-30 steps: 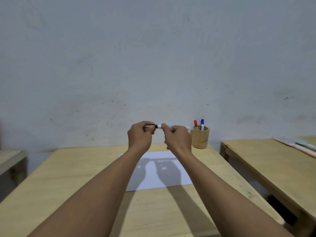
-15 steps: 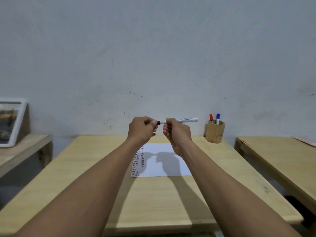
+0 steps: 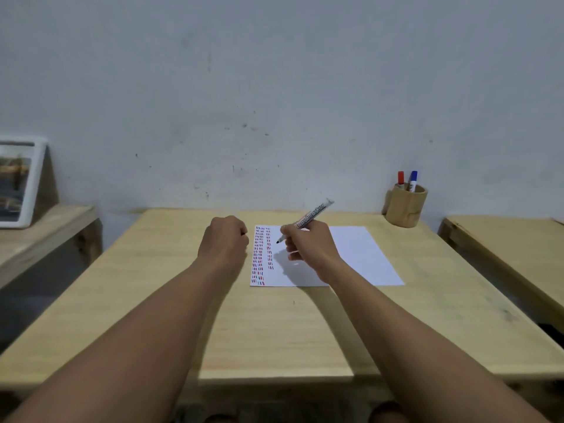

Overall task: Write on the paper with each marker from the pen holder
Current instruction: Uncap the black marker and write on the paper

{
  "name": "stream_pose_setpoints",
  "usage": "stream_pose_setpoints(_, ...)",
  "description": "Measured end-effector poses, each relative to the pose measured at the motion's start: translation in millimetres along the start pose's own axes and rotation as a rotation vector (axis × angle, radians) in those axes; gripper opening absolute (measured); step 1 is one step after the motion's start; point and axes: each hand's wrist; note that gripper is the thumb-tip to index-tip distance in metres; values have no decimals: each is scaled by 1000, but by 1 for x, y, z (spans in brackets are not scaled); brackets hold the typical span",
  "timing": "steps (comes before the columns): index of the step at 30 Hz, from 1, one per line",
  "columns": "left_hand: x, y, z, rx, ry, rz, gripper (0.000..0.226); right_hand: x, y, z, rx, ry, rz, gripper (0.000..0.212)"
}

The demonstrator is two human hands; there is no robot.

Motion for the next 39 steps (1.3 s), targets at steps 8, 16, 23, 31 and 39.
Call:
stream_pose_setpoints(8, 0, -14, 18, 90, 3, 5, 27, -7, 29, 20, -280, 49, -31, 19)
stream_pose_setpoints(16, -26, -19, 19, 236, 15, -67, 25, -14, 33, 24, -430, 57, -102, 24)
stream_pose_setpoints(23, -34, -37, 26, 374, -292, -84, 61, -17, 31, 25, -465, 57, -122, 27)
stream_pose_setpoints(31, -35, -37, 27, 393, -285, -73, 62, -16, 33, 26, -475, 54, -130, 25)
stream_pose_setpoints(39, -36, -30, 23, 298, -198, -104, 56, -13, 35, 25, -390, 87, -94, 28)
Point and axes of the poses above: each hand's wrist, its own x-axis towards the middle knuckle, its own z-axis out of the palm, y = z × x, and after that the axes turned 8 degrees about -x, right-handed
